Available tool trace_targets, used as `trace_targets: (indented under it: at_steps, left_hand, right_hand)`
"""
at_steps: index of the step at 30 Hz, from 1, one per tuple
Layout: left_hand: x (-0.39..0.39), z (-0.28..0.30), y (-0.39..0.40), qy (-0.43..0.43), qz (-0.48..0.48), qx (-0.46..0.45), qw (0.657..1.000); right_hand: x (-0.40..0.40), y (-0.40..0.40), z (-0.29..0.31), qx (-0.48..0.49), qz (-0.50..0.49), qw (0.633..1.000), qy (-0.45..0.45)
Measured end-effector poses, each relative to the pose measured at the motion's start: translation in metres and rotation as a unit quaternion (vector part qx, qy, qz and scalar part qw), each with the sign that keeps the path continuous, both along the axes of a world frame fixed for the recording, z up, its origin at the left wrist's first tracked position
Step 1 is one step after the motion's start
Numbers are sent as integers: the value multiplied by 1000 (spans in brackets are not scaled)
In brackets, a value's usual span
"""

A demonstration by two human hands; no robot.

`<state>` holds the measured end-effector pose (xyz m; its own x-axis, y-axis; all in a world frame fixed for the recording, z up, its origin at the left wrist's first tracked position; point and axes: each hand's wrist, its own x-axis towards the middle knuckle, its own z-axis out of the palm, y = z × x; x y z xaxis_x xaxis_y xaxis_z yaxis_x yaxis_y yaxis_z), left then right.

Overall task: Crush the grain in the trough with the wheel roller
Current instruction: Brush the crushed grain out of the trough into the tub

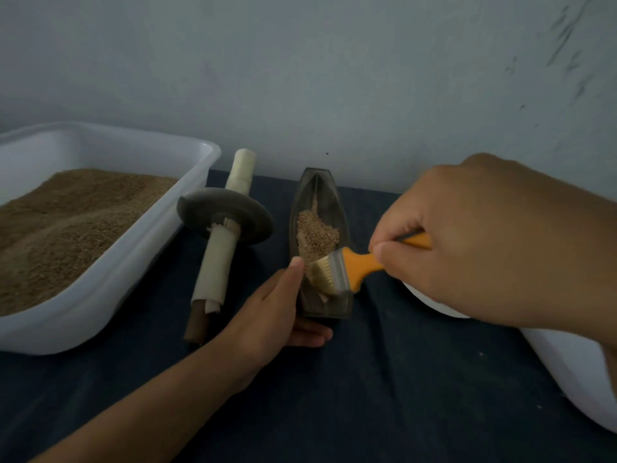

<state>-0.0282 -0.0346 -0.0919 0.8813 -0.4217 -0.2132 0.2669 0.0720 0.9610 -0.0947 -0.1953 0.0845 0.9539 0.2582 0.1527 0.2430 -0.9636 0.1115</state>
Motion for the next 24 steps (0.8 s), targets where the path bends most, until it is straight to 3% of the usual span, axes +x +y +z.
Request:
trace_targets:
  at_steps: [9, 12, 16, 24]
  left_hand:
    - [-1, 0, -1, -8, 11, -5, 1000]
    - [-1, 1, -1, -12, 8, 2, 1000]
    - [0, 0, -1, -15, 11, 8, 1000]
    - [-1, 0, -1, -14, 12, 5, 1000]
  right_hand:
    - [53, 8, -33, -6, -30, 999, 8]
    - [48, -4, -22, 6, -48, 999, 14]
    - [23, -6, -3, 12, 0, 1000, 14]
    - [53, 14, -33, -32, -24, 999, -2]
